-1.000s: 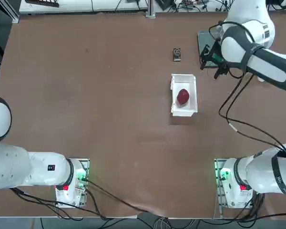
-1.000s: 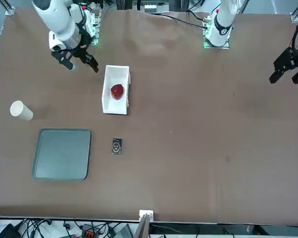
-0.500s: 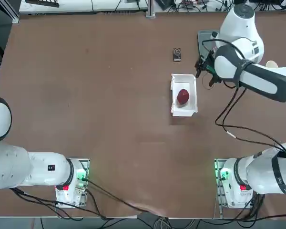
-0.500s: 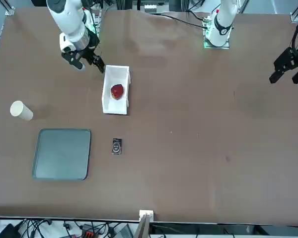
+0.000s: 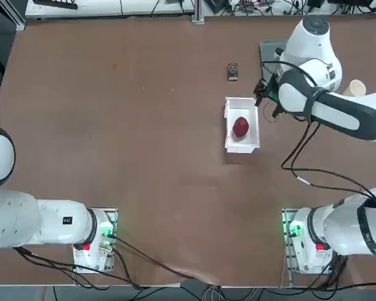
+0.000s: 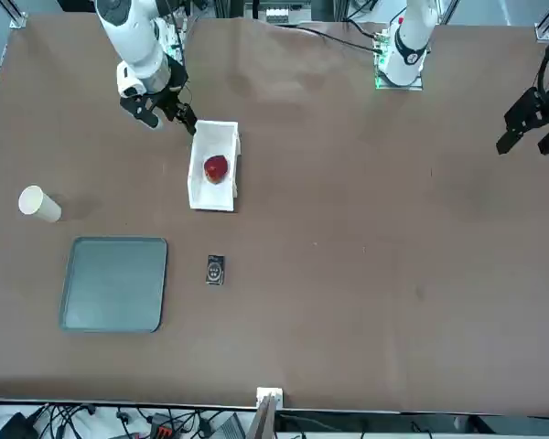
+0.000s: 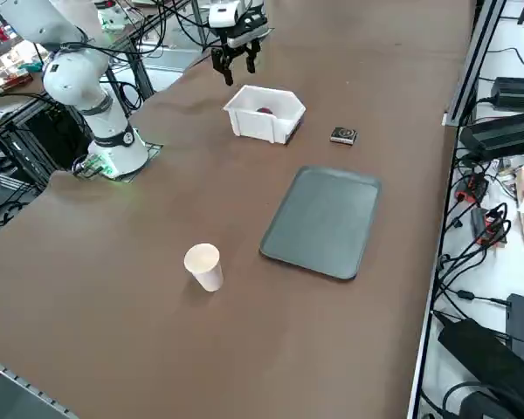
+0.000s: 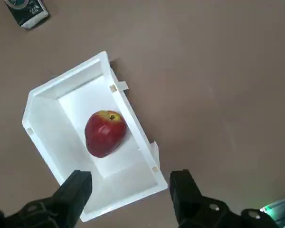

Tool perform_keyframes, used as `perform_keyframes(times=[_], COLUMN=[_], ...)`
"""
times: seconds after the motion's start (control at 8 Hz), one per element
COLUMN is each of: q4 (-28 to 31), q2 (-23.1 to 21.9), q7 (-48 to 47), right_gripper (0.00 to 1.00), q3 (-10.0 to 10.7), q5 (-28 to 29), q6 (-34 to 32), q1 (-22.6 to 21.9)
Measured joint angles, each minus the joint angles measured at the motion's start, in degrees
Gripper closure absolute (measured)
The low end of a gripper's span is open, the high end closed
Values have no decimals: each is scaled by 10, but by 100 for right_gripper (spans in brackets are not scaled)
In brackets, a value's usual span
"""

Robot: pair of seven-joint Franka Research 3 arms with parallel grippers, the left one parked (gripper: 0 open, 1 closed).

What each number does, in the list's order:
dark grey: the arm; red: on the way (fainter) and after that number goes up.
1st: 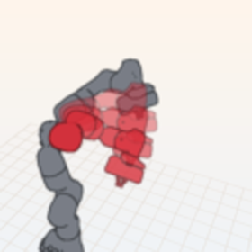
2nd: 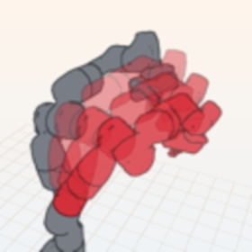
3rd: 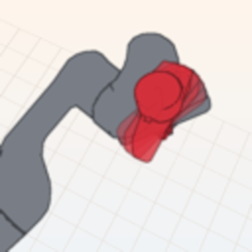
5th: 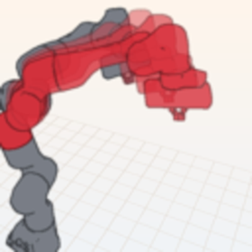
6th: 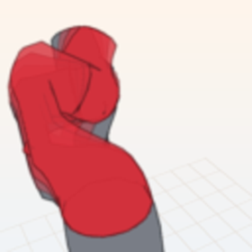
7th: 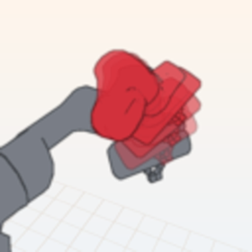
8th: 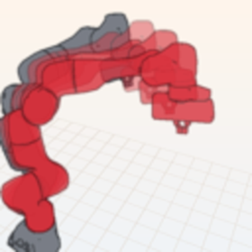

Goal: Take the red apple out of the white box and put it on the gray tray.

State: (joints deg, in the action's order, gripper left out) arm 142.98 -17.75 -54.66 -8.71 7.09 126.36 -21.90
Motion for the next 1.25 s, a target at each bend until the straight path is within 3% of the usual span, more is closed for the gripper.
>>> perform_keyframes(times=[1.25], q4=[36], q2=[1], q7=[-1], right_gripper=[0], q3=[-14], q5=[0], q6=[38], q1=[0])
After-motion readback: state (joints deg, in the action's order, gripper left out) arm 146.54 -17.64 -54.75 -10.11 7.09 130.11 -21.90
